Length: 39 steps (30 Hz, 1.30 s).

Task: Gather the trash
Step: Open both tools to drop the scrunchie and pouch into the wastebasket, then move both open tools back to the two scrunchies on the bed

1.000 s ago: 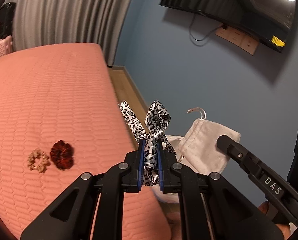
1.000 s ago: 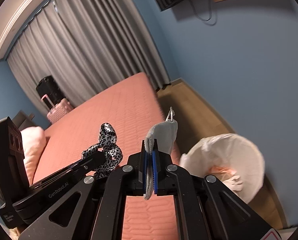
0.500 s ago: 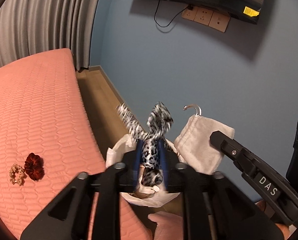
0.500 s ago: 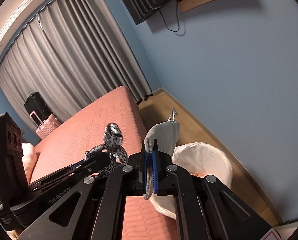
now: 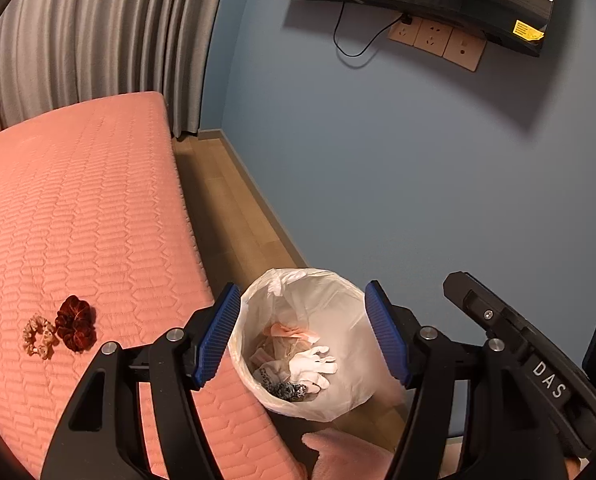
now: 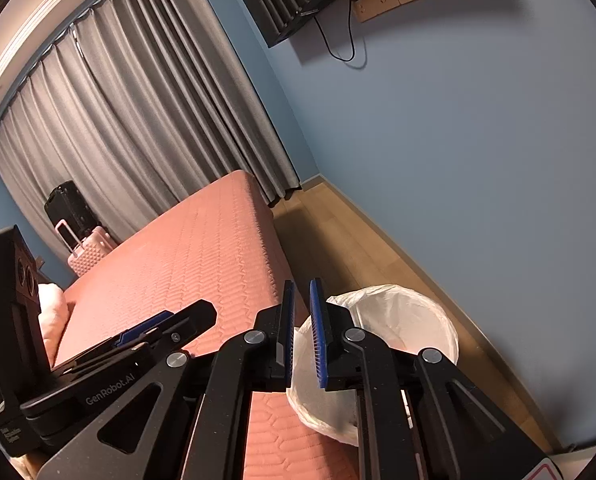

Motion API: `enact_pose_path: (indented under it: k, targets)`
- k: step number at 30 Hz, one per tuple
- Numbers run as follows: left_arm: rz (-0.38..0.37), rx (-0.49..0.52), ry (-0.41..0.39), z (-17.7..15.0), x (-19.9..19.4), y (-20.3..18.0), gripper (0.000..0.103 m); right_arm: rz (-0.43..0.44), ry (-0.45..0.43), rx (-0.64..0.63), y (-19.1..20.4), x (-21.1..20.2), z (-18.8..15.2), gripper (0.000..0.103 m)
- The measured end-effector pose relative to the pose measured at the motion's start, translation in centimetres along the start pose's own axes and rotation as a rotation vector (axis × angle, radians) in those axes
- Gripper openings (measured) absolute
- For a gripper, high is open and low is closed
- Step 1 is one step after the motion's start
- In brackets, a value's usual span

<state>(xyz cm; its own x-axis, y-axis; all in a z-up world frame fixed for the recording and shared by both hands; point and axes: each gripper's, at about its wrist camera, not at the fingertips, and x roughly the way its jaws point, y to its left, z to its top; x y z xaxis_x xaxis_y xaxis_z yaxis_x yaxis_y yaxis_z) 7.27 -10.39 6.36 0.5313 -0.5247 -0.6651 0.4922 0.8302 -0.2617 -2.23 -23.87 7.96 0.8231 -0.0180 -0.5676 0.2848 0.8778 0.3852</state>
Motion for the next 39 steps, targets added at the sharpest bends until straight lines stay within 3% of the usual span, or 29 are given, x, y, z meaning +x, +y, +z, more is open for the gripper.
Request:
enact_pose_path:
  k: [22, 39]
  targets:
    - [0.024, -0.063, -0.016, -0.5, -1.6, 3.0, 0.062, 0.021, 0.027, -0.062, 3.2, 1.0, -0.7, 0.026]
    - [0.074, -0.172, -0.027, -1.5, -3.4, 9.2, 0.062, 0.061, 0.089, -0.147, 8.3, 2.8, -2.9, 0.035]
